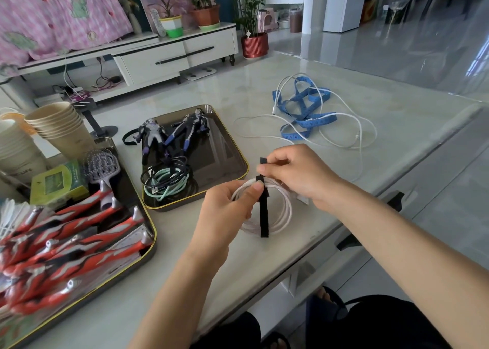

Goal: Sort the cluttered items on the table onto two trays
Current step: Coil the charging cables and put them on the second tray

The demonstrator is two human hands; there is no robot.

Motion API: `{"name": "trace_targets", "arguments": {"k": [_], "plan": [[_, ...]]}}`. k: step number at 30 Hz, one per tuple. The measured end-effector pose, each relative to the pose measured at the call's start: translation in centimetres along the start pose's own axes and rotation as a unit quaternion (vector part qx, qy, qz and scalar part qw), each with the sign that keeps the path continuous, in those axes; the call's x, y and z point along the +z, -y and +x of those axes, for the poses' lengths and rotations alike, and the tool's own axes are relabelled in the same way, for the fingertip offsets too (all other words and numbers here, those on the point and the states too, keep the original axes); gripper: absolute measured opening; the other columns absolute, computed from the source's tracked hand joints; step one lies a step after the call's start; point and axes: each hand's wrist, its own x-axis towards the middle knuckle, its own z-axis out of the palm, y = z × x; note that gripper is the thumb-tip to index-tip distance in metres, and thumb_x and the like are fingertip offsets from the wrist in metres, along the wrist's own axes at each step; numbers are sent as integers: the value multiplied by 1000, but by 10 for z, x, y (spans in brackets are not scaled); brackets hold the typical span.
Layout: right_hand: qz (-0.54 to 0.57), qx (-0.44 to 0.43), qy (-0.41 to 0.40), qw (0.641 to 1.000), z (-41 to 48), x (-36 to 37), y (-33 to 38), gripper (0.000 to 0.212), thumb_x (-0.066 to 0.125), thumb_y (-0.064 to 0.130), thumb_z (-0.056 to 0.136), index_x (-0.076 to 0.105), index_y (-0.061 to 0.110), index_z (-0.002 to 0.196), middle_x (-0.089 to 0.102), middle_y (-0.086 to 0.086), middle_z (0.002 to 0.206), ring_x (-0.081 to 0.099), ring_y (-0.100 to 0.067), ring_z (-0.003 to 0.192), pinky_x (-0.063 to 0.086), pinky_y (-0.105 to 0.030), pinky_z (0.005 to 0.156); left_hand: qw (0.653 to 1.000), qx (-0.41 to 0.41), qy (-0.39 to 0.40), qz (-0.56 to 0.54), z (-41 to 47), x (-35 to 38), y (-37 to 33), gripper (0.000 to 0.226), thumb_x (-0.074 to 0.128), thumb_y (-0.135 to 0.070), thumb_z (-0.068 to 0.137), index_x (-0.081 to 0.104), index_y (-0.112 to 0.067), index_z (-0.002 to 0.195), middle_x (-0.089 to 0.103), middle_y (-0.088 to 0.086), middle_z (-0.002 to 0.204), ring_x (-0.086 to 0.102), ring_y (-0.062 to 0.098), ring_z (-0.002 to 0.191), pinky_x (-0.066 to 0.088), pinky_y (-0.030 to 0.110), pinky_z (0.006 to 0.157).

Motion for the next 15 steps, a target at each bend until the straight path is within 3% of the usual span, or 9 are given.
{"name": "trace_targets", "arguments": {"k": [3,8,15], "plan": [[87,37,50,994,0,-3,-1,14,69,12,83,63,8,71,50,7,49,42,2,38,36,-9,43,1000,-18,25,6,-1,2,0,19,59,-16,89,68,-14,72,41,-6,49,35,5,45,28,12,42],[135,40,49,989,2,-6,1,7,71,10,80,65,7,82,58,-2,67,54,-5,54,48,-11,52,998,-52,20,-7,2,-2,0,21,60,-18,89,69,-13,71,42,-1,51,36,9,48,29,15,45],[101,-33,43,993,-7,-6,10,10,70,5,81,63,9,75,59,-2,66,55,-6,57,49,-14,58,996,-72,29,-36,5,-3,2,19,60,-17,88,68,-6,76,51,-6,47,39,9,46,32,18,49]]}}
